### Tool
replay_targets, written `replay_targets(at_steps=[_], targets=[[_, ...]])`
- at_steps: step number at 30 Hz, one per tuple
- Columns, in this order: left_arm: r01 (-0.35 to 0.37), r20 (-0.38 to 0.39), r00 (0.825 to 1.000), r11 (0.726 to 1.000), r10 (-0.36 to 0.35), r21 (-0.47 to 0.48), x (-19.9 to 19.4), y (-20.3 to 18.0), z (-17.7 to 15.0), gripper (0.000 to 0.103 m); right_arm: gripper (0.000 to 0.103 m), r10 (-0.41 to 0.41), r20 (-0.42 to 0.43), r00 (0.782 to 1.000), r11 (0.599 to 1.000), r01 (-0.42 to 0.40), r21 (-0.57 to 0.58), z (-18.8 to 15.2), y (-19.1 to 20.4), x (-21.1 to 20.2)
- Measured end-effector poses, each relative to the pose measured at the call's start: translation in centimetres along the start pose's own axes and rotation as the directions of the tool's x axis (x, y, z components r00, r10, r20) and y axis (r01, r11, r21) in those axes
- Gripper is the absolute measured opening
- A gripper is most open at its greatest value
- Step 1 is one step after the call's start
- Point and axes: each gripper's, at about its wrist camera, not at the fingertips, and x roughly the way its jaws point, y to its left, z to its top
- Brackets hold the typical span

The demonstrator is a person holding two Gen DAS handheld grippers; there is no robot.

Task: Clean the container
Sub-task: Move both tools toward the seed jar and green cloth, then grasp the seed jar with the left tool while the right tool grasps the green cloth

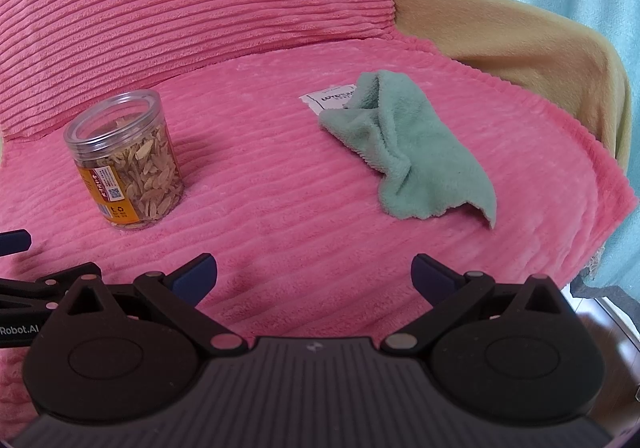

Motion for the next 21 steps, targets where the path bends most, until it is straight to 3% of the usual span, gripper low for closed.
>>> replay_targets(at_steps=[21], targets=[[0.017, 0.043, 0.999, 0.999, -0.019, 0.045, -0.06, -0.84, 0.54, 0.102, 0.102, -0.002, 0.003, 1.0, 1.0, 0.002, -0.004, 0.13, -0.18, -0.09]])
